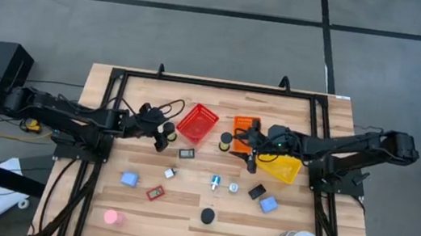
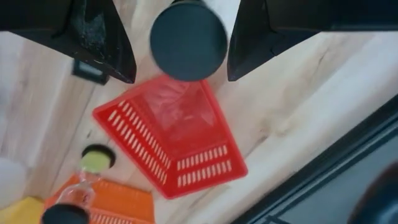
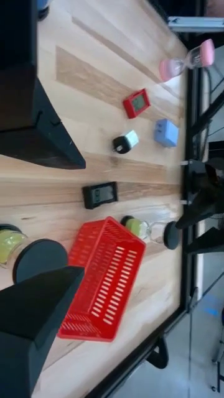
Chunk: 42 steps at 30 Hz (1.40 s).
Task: Pick & Place Office items
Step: Put the left green hourglass into the red bin
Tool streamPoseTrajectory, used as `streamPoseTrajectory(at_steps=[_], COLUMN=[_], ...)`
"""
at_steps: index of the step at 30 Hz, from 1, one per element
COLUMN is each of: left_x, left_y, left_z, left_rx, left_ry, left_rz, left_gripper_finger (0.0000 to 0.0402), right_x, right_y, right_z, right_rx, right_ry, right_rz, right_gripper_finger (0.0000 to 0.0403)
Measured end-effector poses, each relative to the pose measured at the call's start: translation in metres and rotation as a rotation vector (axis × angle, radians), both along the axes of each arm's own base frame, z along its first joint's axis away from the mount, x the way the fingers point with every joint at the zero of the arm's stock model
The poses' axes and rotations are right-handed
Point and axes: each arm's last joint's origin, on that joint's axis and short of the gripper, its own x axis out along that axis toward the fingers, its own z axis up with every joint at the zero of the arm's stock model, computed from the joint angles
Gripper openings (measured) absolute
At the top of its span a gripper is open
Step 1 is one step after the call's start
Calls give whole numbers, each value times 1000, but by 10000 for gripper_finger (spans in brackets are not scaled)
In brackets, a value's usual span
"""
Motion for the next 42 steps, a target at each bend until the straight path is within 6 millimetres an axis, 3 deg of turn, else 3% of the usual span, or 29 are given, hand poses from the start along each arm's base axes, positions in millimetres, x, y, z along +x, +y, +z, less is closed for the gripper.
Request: streamPoseTrajectory(at_steps=[6, 20, 28, 42], left_x=[-3, -2, -11, -6], left_y=[0, -3, -3, -3], left_z=[-11, -12, -30, -32], left_rx=[-27, -2, -20, -5], left_ry=[-49, -86, -40, -69], left_rz=[32, -18, -10, -12], left_gripper_finger=[250, 253, 253, 253], right_x=[3, 4, 4, 4], right_y=[0, 0, 0, 0], right_z=[1, 3, 3, 3], right_rx=[1, 1, 1, 0], right_ry=[32, 28, 28, 27], right_rz=[0, 0, 0, 1], right_gripper_finger=[260, 260, 260, 260])
